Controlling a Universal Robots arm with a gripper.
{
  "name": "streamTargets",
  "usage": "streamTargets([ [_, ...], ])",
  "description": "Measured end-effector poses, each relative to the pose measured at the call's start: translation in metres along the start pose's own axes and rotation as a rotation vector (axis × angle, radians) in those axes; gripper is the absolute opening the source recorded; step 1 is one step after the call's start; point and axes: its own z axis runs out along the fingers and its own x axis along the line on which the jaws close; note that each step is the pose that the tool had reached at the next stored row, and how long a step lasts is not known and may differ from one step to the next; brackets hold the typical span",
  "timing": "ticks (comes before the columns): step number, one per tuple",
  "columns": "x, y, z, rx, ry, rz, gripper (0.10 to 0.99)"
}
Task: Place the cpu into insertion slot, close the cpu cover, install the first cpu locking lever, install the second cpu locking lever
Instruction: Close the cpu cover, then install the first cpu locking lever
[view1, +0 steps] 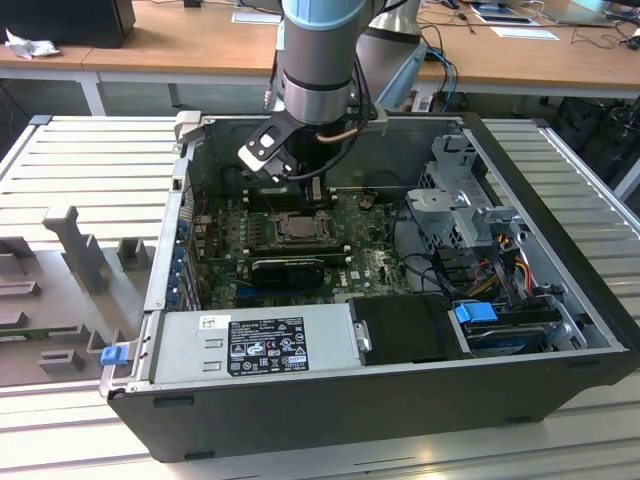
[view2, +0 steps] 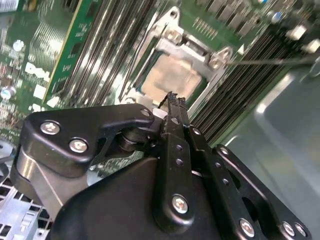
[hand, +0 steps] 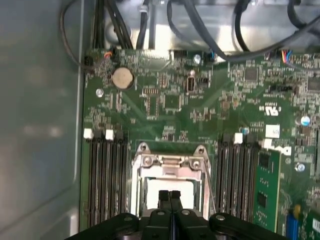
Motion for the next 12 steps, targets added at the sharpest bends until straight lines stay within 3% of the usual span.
streamTargets([
  [12, 0.0002, -0.0078, -0.0003, 0.0, -0.0001, 0.0, 0.106],
])
